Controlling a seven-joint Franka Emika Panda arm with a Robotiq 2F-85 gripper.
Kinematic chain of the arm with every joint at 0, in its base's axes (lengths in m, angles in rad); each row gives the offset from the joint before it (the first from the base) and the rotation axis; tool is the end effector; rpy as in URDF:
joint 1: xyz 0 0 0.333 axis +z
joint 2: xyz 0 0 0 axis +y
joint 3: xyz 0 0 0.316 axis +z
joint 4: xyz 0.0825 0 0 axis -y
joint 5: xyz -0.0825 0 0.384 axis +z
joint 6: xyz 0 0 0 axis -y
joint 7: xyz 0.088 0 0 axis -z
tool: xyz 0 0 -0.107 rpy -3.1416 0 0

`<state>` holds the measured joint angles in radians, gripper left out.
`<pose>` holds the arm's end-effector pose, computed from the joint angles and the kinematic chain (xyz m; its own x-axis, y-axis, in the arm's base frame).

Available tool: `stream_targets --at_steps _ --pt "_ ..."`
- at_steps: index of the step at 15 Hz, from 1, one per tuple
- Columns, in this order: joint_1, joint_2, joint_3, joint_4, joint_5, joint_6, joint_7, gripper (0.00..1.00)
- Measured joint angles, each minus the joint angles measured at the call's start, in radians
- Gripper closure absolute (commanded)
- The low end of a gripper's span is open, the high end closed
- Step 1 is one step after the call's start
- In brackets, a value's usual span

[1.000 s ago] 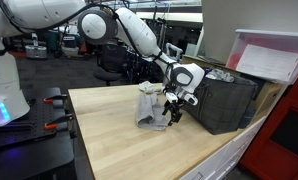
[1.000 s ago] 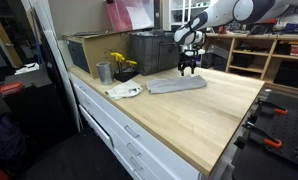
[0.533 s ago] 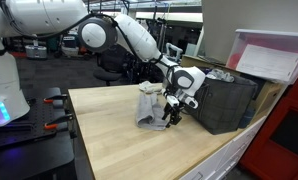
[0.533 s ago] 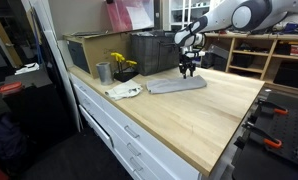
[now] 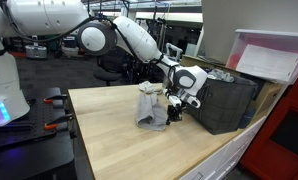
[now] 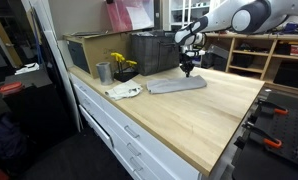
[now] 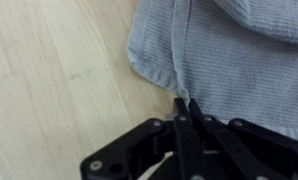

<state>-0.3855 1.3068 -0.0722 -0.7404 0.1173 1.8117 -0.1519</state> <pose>0.7025 -0.3070 0.1093 0.9328 -0.2824 -0.2237 -0.3043 -0.9501 -0.0693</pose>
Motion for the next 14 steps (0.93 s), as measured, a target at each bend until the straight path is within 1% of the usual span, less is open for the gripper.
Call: stream_targets --at_steps 5,9,11,14 --pt "0.001 -0.002 0.000 0.013 0.000 0.000 -0.011 0.99" --pt "0.004 -0.011 0.016 0.007 0.000 0.000 -0.095 0.99" --pt "0.007 -0.020 0.031 -0.016 0.000 0.000 -0.133 0.99" --pt "0.015 -0.057 0.044 -0.094 0.001 0.001 -0.160 0.99"
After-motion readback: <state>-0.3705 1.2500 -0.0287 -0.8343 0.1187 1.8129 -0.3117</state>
